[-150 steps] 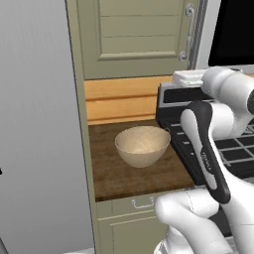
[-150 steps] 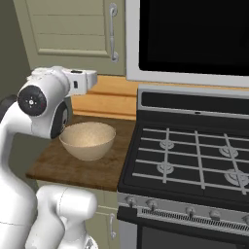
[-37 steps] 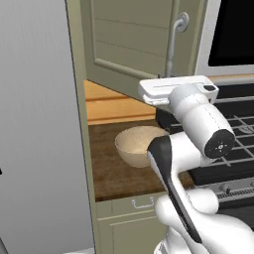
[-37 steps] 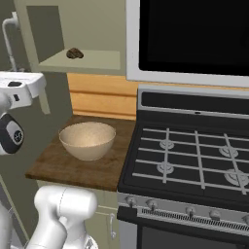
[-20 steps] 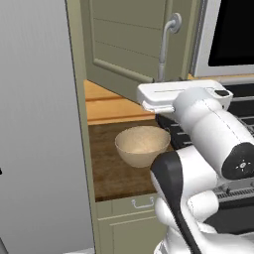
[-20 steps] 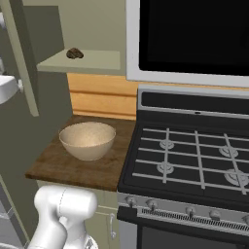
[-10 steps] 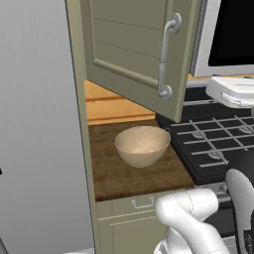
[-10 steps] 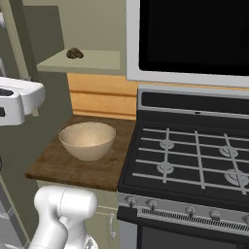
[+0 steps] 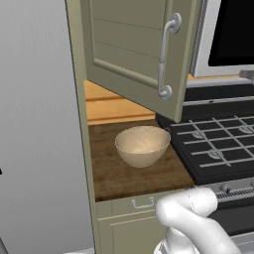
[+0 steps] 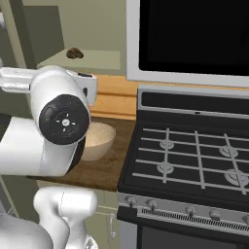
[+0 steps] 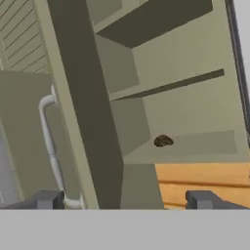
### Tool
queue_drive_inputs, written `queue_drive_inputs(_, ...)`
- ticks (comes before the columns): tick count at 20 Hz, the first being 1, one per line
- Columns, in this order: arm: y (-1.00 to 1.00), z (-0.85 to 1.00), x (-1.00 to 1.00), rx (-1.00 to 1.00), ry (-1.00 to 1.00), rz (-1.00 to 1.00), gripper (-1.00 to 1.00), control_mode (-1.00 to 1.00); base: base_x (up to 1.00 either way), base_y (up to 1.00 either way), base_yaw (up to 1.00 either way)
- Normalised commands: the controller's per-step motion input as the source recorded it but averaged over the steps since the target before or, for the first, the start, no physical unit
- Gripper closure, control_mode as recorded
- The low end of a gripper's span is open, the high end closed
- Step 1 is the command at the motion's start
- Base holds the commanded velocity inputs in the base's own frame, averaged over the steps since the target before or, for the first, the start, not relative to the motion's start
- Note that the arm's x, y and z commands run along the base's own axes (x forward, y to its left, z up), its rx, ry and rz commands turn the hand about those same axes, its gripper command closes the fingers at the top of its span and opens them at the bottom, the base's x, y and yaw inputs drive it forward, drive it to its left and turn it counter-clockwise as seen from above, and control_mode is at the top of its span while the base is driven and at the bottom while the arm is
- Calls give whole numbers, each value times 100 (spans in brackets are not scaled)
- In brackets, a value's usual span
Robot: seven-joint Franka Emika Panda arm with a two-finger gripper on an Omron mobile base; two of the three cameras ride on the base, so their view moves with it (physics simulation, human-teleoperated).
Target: Open the cabinet, pick up the bread from the cabinet and place it in the basket. Then move the basket to the dining counter.
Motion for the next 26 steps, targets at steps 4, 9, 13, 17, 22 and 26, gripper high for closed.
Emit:
queue_drive_inputs(4,43,-27,29,-7,0,31,-100,-100,0,0,0)
queue_drive_inputs(9,49,-19,33,-3,-6,11,-100,-100,0,0,0)
queue_drive_inputs(13,25,0,34,0,0,0,-100,-100,0,0,0)
queue_drive_inputs(17,33,0,34,0,0,3,-100,-100,0,0,0)
queue_drive_inputs(22,75,0,2,0,0,13,-100,-100,0,0,0)
queue_drive_inputs(26,78,0,0,0,0,17,-100,-100,0,0,0)
